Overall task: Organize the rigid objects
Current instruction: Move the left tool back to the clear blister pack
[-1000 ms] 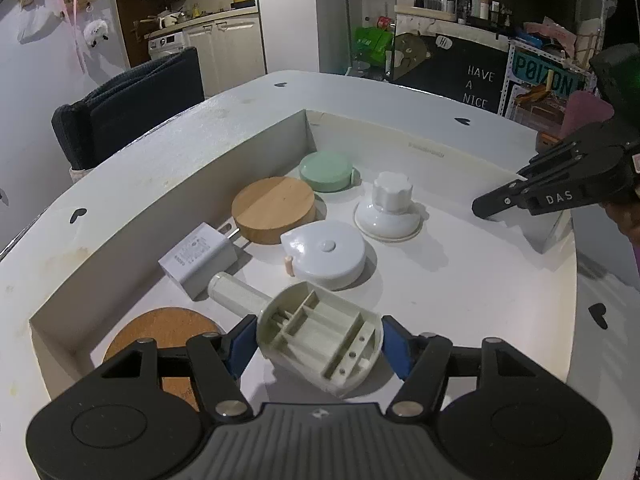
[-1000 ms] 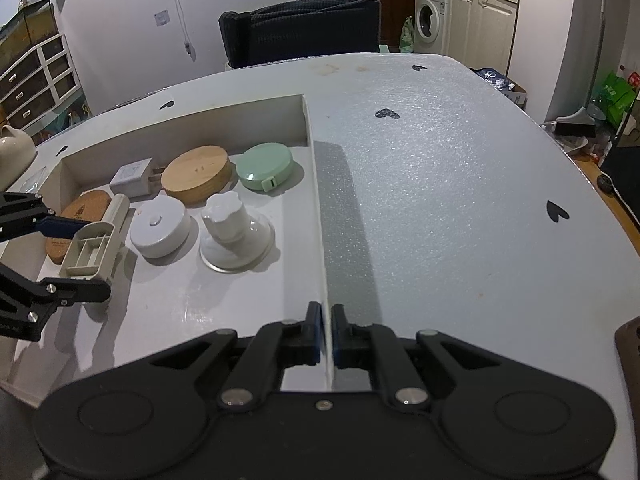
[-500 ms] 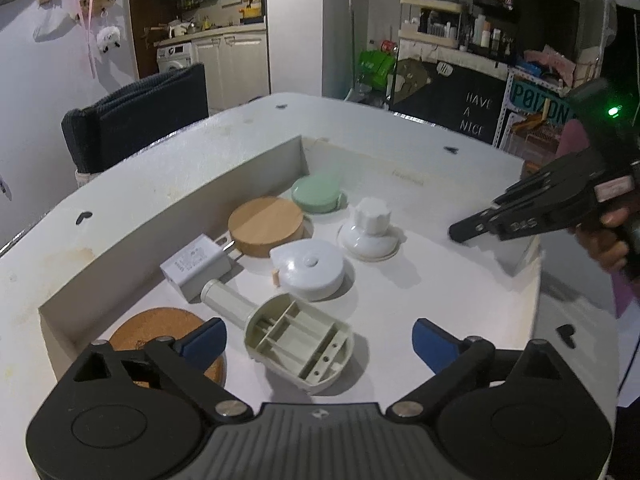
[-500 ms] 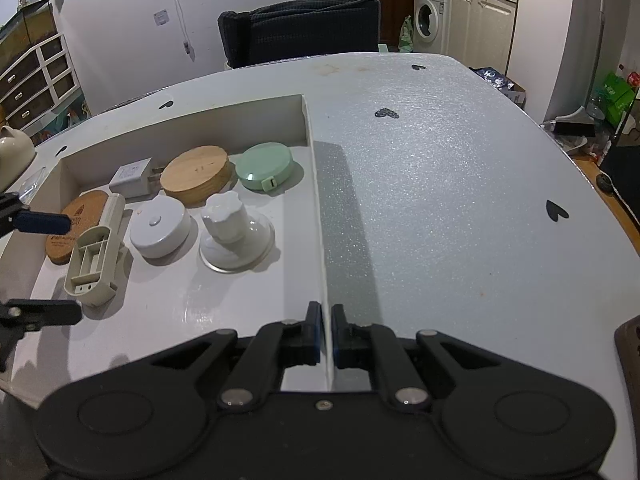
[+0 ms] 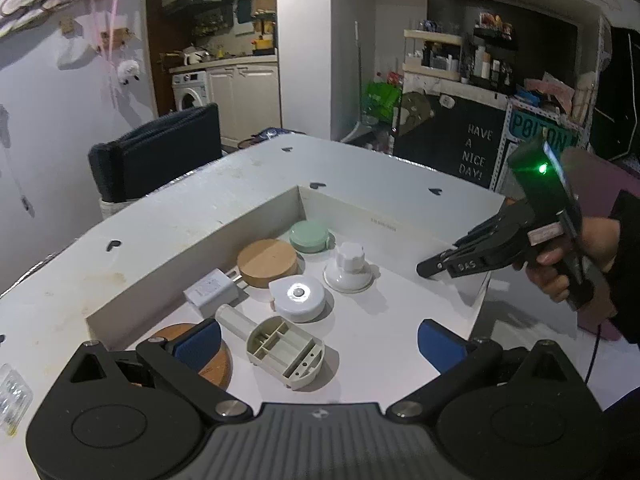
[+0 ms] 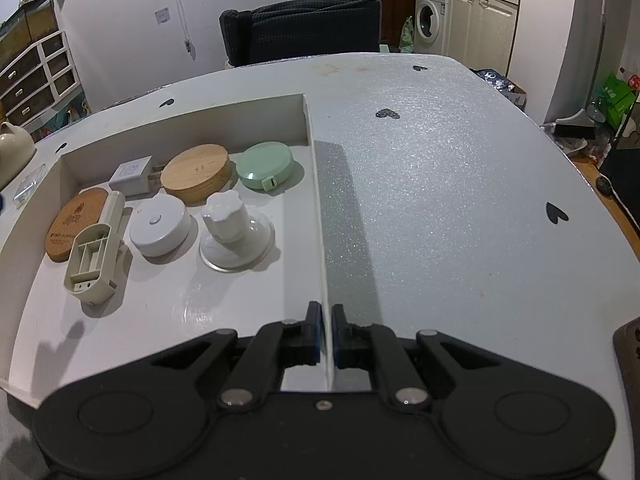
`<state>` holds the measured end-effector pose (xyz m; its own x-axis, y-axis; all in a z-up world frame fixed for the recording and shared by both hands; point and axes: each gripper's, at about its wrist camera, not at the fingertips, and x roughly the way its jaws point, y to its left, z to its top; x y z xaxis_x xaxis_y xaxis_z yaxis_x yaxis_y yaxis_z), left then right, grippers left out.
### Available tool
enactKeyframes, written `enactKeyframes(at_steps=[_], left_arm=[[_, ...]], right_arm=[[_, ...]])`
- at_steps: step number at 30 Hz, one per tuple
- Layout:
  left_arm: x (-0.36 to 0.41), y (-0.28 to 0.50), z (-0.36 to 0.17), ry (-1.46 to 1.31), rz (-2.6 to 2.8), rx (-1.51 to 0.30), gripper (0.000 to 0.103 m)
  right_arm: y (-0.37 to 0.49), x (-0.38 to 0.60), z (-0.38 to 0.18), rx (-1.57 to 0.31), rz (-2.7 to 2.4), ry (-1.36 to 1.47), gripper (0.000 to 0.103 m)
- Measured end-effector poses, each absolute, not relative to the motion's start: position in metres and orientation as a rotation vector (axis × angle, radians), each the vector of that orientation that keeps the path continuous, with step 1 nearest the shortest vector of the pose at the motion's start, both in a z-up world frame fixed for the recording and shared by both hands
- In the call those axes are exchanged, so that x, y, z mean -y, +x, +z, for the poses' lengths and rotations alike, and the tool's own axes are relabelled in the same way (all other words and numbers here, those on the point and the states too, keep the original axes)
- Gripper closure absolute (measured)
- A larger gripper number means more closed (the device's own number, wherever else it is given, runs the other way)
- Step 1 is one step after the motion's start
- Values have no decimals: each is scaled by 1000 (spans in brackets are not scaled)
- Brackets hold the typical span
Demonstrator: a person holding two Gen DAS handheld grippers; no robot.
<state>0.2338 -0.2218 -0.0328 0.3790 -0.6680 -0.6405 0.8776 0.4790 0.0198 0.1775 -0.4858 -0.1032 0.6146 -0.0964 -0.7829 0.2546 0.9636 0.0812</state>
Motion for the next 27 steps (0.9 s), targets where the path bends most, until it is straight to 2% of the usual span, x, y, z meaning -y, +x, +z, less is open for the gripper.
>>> enactKeyframes(at_steps=[12, 27], left_arm=[[159, 221, -20, 275, -910, -568, 0], [58, 300, -55, 31, -398, -672, 0]], right_arm=[[178, 485, -103, -889, -208, 186, 96], [178, 482, -103, -892, -219, 180, 95]])
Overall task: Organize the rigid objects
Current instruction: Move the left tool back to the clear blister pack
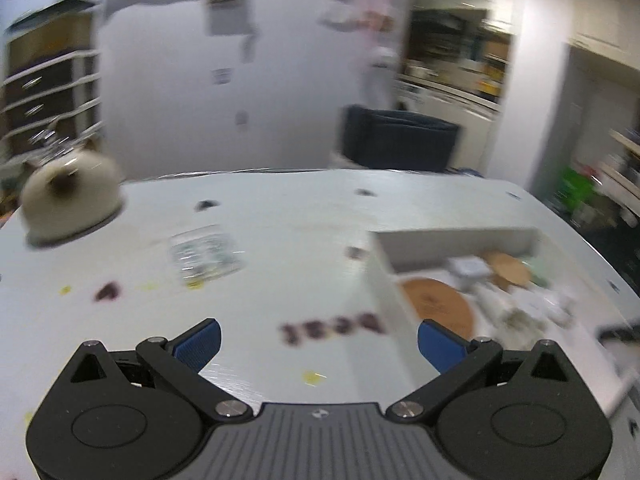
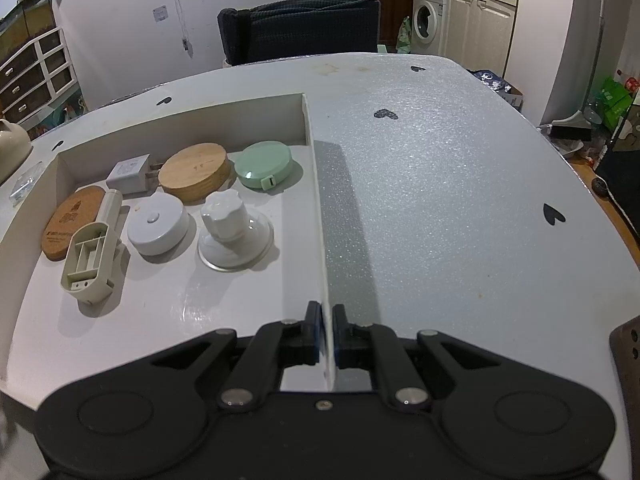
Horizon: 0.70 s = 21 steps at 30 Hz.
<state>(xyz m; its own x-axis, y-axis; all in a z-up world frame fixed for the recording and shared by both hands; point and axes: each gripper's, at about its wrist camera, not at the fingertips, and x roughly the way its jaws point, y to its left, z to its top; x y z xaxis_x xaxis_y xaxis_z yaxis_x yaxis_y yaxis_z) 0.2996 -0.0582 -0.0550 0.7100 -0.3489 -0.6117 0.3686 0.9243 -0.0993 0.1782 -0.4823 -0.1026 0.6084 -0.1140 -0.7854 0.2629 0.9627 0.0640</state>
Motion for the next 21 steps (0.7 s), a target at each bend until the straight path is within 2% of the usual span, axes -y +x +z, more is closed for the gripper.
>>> enactKeyframes(at_steps=[8, 21], left_arm=[[45, 358, -78, -95, -169, -716, 0], [77, 435, -101, -36, 10, -702, 0]], right_arm=[[178, 482, -103, -891, -221, 182, 95], [177, 483, -103, -889, -221, 185, 95]])
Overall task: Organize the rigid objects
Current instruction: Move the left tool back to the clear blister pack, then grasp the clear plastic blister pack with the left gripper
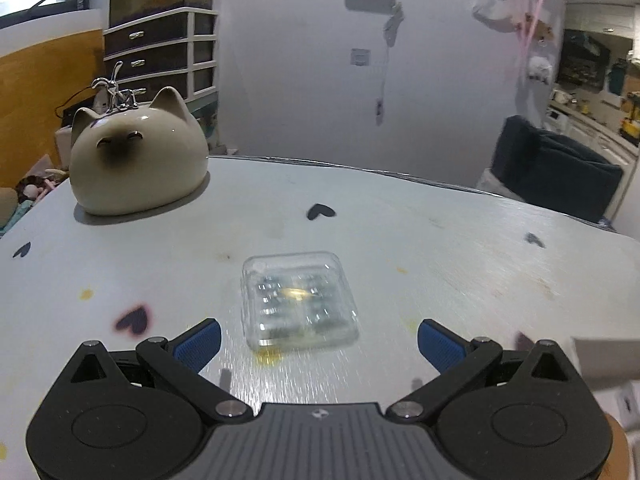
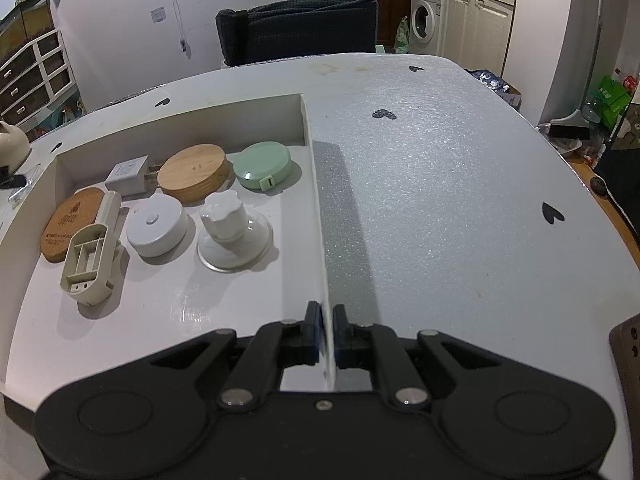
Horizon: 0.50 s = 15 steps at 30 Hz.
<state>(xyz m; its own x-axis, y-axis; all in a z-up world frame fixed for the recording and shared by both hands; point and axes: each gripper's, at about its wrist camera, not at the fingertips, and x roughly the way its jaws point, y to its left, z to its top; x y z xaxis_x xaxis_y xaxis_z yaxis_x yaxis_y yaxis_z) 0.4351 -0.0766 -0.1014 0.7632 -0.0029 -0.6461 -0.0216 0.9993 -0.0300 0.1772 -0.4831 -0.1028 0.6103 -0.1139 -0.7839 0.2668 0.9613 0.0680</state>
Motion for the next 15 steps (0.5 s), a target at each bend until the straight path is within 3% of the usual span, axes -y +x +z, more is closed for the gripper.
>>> enactKeyframes(at_steps=[8, 15], left_arm=[[80, 471, -115, -56, 122, -727, 1], [70, 478, -125, -26, 157, -670, 14]], right_arm=[[178, 483, -103, -887, -222, 191, 95], [178, 484, -103, -887, -218, 196, 95]])
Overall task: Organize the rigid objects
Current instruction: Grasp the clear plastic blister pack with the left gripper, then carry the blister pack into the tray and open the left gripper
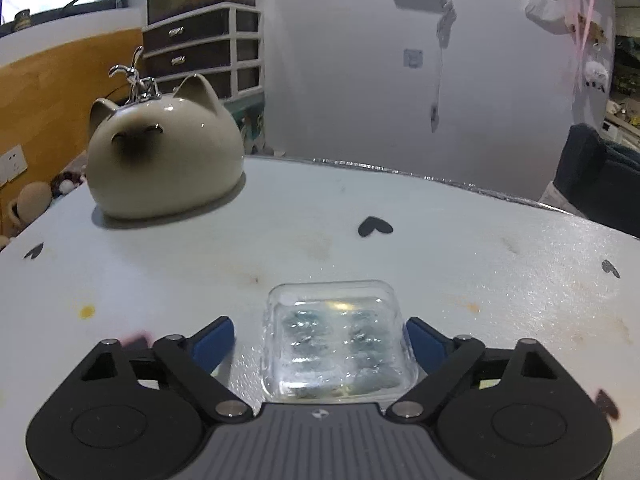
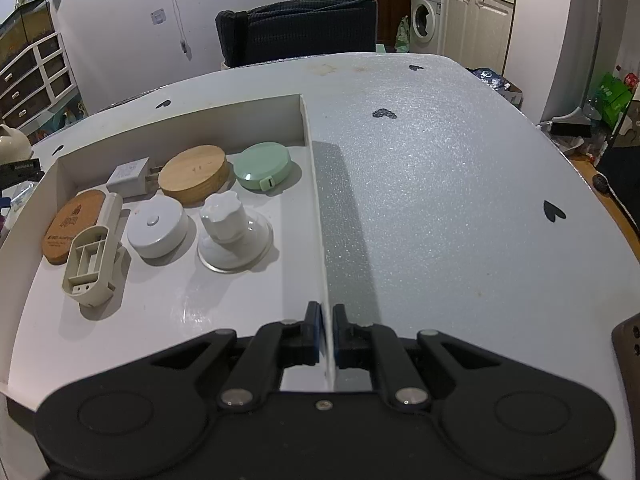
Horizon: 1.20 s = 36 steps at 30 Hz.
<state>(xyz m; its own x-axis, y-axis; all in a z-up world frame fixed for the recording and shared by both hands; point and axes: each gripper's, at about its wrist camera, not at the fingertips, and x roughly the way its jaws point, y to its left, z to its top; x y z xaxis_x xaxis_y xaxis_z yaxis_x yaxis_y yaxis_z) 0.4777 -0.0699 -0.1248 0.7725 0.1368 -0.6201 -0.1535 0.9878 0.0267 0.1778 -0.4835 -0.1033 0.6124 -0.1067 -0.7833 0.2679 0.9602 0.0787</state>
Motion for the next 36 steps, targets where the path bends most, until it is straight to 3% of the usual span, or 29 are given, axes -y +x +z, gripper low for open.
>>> enactKeyframes(at_steps=[3, 19, 36], left_arm=[[68, 477, -123, -12, 128, -654, 26], [69, 423, -116, -28, -6, -669, 27], [95, 311, -49, -59, -249, -544, 27]], right_arm=[[178, 483, -104, -885, -217, 194, 95], [178, 482, -103, -885, -218, 184, 95], [174, 484, -103, -869, -212, 192, 95]])
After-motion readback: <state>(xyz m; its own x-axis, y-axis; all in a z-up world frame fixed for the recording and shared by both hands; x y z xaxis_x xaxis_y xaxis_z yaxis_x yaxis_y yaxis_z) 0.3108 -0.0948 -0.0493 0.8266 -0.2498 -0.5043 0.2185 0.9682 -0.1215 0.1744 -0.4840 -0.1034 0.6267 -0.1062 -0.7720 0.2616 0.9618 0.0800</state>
